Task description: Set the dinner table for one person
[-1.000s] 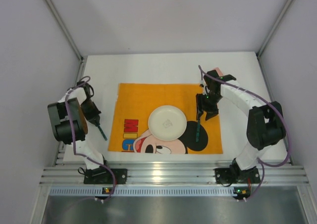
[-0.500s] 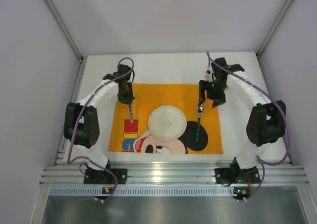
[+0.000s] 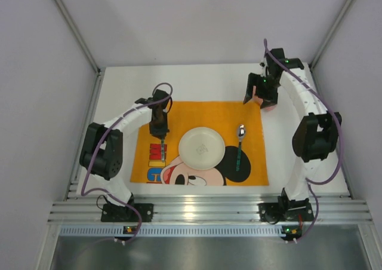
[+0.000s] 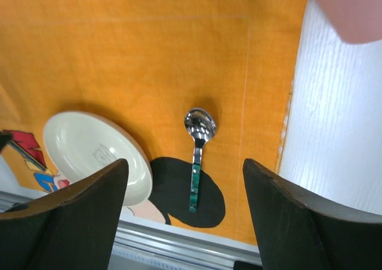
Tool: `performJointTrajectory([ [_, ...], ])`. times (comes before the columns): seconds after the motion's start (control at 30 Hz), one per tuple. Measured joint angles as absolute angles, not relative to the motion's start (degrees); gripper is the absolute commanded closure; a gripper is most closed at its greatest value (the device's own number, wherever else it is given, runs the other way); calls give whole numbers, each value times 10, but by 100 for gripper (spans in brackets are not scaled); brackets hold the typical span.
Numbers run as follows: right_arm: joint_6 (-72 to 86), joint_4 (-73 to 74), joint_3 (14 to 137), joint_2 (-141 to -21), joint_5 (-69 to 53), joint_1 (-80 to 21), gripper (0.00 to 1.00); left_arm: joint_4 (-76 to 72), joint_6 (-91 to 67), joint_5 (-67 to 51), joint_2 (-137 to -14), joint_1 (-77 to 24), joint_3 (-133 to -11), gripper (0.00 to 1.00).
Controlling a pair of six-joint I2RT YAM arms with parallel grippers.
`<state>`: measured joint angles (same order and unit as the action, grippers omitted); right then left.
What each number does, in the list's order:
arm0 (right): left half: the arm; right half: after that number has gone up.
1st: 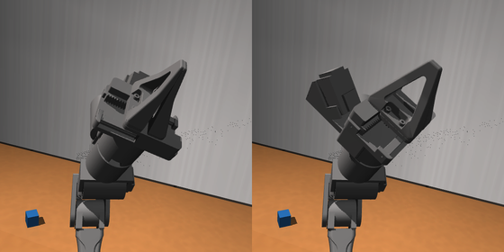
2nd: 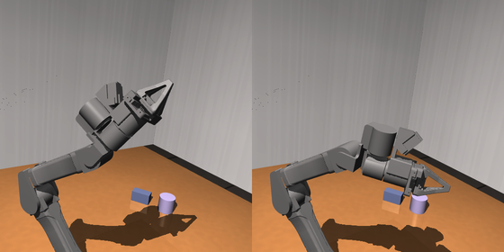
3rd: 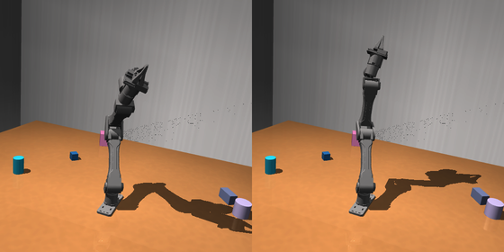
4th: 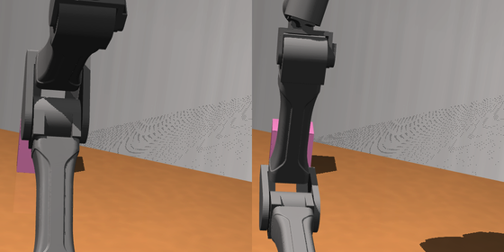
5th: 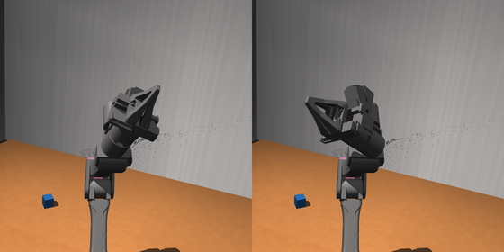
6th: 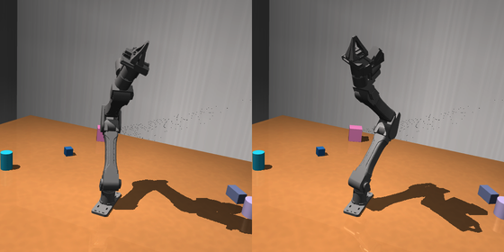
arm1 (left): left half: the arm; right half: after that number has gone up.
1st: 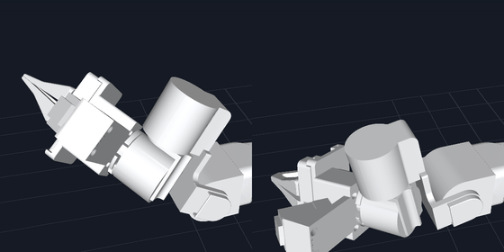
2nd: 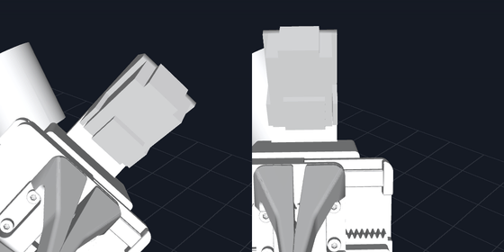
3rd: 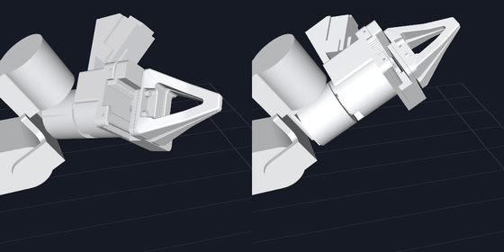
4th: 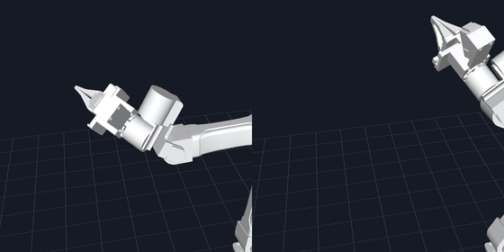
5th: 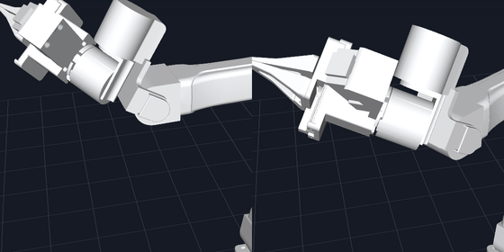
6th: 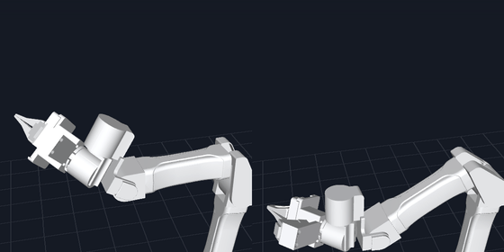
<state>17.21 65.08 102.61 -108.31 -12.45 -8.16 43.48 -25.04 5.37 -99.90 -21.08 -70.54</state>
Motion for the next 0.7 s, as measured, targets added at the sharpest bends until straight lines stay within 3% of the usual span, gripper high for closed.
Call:
performJointTrajectory([
  [0.07, 187, 656, 1104, -1119, -119, -77, 21, 434, -251, 53, -999, -213, -685, 68],
  [0.1, 192, 656, 1138, -1137, -114, -76, 20, 433, -252, 51, -999, -213, -677, 52],
  [0.13, 198, 656, 1173, -1156, -107, -74, 20, 430, -249, 50, -999, -213, -670, 45],
  [0.17, 203, 661, 1217, -1180, -97, -74, 19, 428, -251, 48, -999, -213, -664, 30],
  [0.23, 212, 657, 1275, -1219, -72, -73, 19, 419, -253, 43, -999, -212, -653, 20],
  [0.4, 241, 656, 1372, -1320, 8, -73, 19, 400, -256, 35, -999, -212, -631, 19],
  [0.7, 272, 648, 1381, -1365, 131, -73, 16, 363, -254, 23, -978, -210, -593, 22],
])
